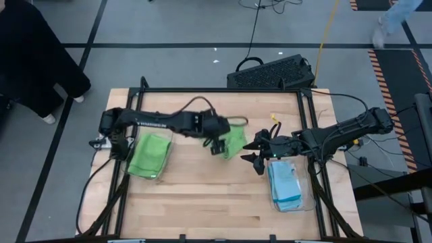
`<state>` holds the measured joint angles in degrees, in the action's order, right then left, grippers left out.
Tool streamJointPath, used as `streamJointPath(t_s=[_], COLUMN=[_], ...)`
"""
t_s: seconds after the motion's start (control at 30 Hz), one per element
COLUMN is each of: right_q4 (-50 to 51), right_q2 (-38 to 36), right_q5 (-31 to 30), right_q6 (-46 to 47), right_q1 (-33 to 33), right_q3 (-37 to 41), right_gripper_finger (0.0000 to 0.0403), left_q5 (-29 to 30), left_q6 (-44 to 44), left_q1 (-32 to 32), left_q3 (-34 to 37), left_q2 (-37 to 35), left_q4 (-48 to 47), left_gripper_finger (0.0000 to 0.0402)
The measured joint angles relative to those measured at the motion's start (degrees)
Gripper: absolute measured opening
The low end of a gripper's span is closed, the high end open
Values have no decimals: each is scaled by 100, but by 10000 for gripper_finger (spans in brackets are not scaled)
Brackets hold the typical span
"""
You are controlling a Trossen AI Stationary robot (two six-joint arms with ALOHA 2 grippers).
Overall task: Sort microfiber towel by color & place in baskets
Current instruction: Fold the green microfiber towel
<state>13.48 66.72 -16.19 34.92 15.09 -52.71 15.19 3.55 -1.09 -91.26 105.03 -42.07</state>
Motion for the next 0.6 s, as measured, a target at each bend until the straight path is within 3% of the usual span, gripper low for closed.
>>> streamJointPath(t_s=[0.17,0.4,0.5,0.6], right_q4=[2,2,2,2], right_q2=[2,2,2,2], right_q5=[0,0,0,18], right_q6=[0,0,0,0], right_q1=[0,0,0,2], right_q3=[-2,-2,-2,-2], right_gripper_finger=[208,208,208,208], left_q5=[-54,-923,-1512,-2562], left_q6=[280,419,407,293], left_q1=[-410,-261,10,340], left_q3=[6,12,20,19], left_q2=[368,1102,1308,1307], left_q4=[234,235,-139,-549], left_gripper_finger=[285,249,242,237])
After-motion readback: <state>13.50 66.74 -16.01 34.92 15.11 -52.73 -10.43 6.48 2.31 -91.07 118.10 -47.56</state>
